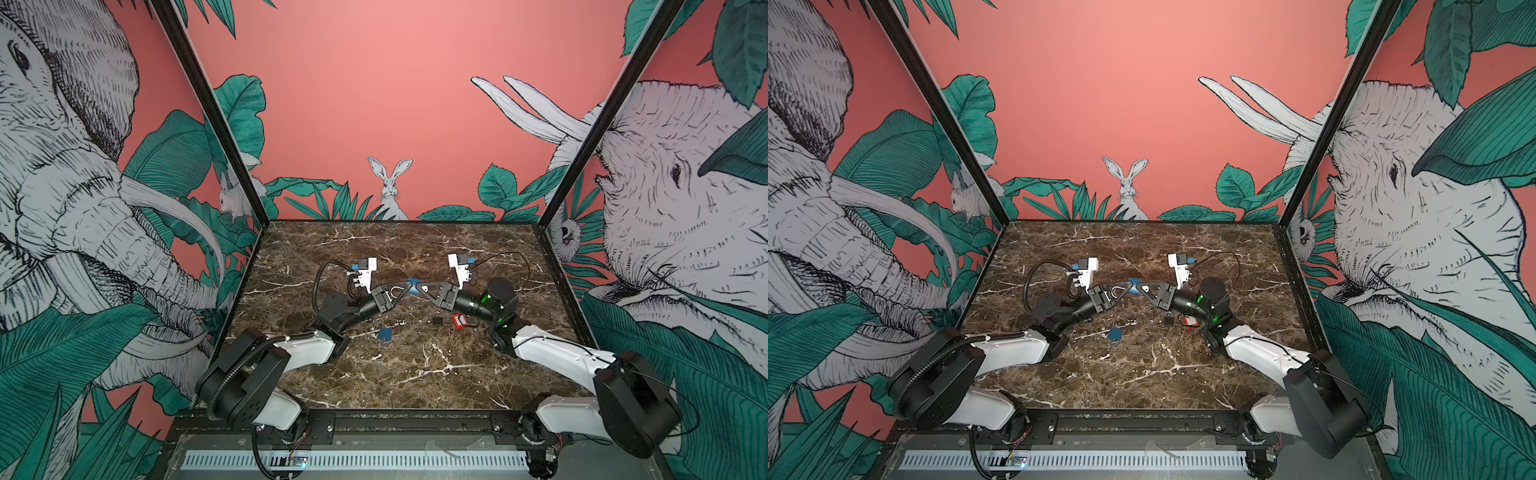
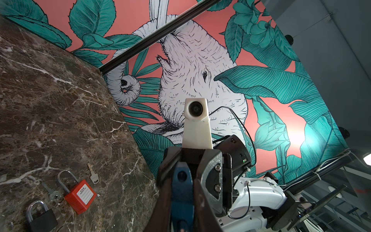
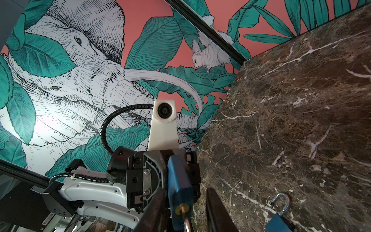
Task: Lock with the key
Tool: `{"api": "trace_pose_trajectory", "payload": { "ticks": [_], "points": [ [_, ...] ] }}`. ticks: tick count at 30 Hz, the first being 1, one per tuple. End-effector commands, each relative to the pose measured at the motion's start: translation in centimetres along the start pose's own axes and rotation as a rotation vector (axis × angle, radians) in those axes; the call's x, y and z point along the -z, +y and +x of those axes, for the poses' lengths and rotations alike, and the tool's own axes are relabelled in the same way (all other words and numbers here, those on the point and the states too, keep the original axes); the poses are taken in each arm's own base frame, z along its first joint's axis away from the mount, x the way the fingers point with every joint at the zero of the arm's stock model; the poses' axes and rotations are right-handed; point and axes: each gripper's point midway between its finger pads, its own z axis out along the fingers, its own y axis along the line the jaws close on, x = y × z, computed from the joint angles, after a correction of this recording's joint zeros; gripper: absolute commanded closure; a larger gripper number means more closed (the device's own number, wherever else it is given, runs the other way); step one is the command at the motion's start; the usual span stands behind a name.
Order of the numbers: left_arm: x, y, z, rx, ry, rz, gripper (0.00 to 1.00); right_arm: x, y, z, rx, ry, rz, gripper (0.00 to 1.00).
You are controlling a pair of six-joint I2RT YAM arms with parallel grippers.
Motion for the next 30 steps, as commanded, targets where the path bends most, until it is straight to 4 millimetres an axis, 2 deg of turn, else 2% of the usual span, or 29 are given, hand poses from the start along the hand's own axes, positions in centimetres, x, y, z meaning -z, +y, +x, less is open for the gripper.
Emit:
{"api": "trace_pose_trajectory", "payload": {
  "ticks": [1, 9, 17, 22, 26, 29, 30],
  "points": [
    [-0.5, -2.8, -0.8, -0.049, -0.011, 0.1, 1.0, -0.4, 2.0, -0.9, 0.046, -0.017, -0.069, 0.68],
    [-0.5, -2.4, -0.7, -0.046, -0.012, 0.089, 1.0, -0.5, 2.0, -0.2, 0.038, -0.001, -0.07, 0.71],
    [-0.8, -2.4, -0.7, -0.043, -0.002, 0.094, 1.0, -0.4, 2.0, 0.1, 0.04, 0.004, -0.065, 0.77],
    [-0.9, -1.9, -0.4, -0.033, 0.013, 0.086, 1.0, -0.6, 2.1, 0.0, 0.032, 0.003, -0.075, 0.86],
    [-1.1, -1.3, 0.0, -0.031, 0.029, 0.078, 1.0, -0.7, 2.1, 0.3, 0.012, 0.006, -0.085, 1.0],
    [-1.4, -0.8, 0.3, -0.031, 0.063, 0.072, 1.0, -0.5, 1.8, 0.3, 0.0, 0.003, -0.065, 1.0],
    [-1.4, -0.7, 0.3, -0.034, 0.071, 0.069, 0.89, -0.3, 1.8, 0.3, 0.0, 0.002, -0.058, 1.0]
  ]
}}
